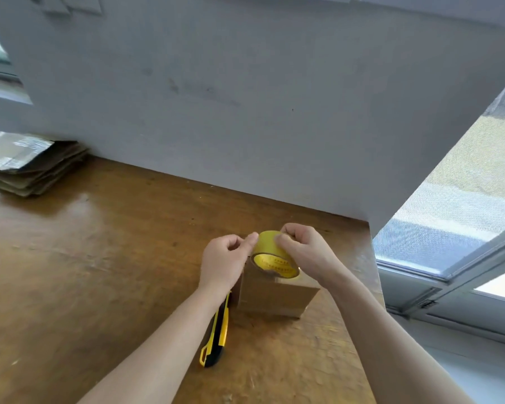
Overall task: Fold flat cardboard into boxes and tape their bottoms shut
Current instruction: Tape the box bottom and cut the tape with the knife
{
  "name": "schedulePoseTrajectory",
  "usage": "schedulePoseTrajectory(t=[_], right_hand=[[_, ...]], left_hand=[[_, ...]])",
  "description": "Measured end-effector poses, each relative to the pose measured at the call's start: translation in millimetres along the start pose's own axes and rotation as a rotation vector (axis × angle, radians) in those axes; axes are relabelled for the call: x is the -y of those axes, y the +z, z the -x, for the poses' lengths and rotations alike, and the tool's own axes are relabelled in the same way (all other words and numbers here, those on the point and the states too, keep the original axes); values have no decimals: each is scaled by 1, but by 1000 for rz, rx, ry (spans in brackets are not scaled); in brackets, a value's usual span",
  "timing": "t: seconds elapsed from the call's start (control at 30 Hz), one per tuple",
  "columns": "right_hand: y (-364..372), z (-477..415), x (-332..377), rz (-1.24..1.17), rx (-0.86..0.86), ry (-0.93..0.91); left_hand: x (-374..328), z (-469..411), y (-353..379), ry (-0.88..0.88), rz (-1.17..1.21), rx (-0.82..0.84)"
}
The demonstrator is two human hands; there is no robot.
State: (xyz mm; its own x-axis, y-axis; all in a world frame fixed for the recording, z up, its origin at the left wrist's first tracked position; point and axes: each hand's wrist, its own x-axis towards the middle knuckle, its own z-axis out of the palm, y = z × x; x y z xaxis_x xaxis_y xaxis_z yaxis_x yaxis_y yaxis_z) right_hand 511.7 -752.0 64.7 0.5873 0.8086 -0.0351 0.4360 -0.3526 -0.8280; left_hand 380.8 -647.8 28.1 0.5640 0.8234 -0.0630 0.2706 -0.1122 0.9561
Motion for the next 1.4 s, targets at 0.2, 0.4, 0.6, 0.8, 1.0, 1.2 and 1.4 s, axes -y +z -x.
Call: schedulePoseTrajectory(t=[0.2,0.4,0.6,0.8,1.0,1.2,1.4], right_hand=[[-2,0,3,13,9,-8],[0,0,1,8,23,-1],[-6,0,2,41,93,-12],[-9,0,4,22,117,-19],[-4,-2,9,39,129,-24],[-4,-2,5,-53,91,-4],[-16,-1,-9,-278,84,64]], left_hand=[[-21,-10,-3,-301,185,156],[-28,-14,-5,-357,71,245],[-32,-14,-7,-333,49,221],[-28,-13,-10,-322,272,211],[-23,-19,-22,-387,415,287],[-18,-23,-8,-420,370,184],[-9,-22,22,-416,360,162]])
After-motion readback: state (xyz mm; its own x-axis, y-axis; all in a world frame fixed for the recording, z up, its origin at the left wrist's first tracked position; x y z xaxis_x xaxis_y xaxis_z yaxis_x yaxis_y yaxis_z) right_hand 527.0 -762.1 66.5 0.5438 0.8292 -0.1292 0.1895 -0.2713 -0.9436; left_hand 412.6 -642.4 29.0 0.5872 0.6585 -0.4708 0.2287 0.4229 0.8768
